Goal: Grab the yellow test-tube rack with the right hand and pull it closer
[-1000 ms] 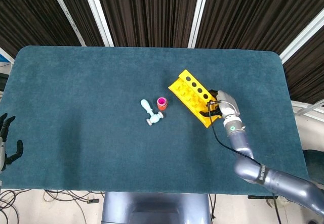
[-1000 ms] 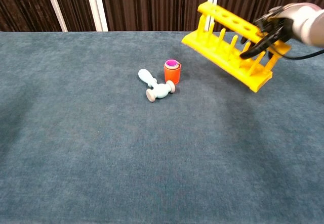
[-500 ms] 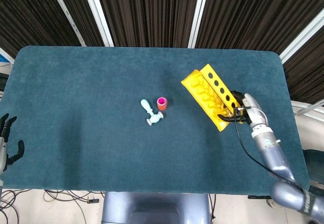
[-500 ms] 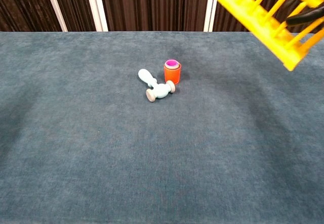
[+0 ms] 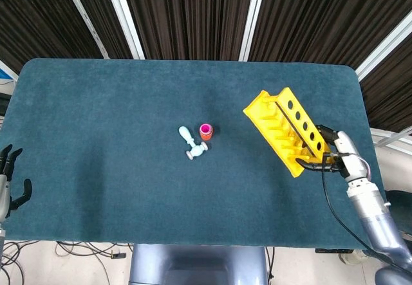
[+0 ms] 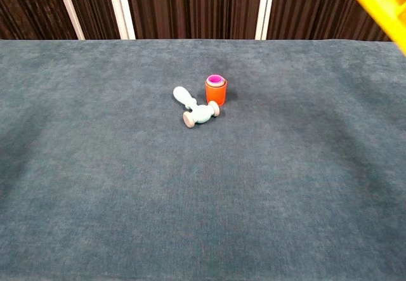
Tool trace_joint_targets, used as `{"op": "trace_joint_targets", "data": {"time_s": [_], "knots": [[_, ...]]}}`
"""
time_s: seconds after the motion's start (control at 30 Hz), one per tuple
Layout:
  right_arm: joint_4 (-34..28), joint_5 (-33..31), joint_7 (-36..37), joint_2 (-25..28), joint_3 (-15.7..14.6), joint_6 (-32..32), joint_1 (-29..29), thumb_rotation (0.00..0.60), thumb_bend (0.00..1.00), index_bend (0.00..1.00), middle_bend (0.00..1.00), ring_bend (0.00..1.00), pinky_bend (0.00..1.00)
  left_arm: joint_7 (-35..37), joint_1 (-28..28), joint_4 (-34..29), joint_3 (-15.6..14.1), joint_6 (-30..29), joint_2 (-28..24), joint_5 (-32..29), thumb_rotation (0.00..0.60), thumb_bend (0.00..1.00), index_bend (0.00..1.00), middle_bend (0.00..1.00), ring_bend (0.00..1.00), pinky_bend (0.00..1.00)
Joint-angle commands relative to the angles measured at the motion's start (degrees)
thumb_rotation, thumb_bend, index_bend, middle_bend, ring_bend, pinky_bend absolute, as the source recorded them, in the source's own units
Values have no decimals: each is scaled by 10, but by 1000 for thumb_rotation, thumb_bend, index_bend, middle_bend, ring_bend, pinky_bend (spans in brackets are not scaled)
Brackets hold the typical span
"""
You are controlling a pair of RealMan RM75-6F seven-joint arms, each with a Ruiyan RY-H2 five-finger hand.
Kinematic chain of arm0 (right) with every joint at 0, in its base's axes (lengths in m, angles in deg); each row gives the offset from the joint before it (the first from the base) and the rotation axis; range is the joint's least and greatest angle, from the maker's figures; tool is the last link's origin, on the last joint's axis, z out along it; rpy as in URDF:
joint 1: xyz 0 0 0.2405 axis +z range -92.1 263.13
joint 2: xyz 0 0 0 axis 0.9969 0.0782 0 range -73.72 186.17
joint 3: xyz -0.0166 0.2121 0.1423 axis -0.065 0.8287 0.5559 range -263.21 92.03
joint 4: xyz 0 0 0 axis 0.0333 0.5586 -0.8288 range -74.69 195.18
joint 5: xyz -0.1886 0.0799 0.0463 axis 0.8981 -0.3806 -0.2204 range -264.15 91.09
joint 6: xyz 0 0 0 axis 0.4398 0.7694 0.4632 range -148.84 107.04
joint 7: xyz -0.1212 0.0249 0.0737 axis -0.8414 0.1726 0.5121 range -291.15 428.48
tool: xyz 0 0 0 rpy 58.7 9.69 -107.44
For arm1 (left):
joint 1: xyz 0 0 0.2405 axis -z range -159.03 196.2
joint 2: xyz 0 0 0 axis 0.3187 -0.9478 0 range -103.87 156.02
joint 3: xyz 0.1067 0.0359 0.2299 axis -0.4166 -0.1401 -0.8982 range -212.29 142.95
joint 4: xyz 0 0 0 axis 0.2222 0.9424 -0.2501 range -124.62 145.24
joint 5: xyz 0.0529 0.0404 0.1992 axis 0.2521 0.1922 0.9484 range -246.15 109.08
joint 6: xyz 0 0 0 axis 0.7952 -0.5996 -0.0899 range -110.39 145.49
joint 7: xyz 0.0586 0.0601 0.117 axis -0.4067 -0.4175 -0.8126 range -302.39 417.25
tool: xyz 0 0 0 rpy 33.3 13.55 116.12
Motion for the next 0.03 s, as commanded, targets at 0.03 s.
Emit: {"op": "trace_joint_targets", "data": {"time_s": [0.03], "knots": [[-13, 41, 56, 30, -8, 30, -21, 600, 297, 499, 540, 604, 625, -1, 0, 0, 0, 0, 0, 0, 600, 514, 101, 0, 0, 0]]}}
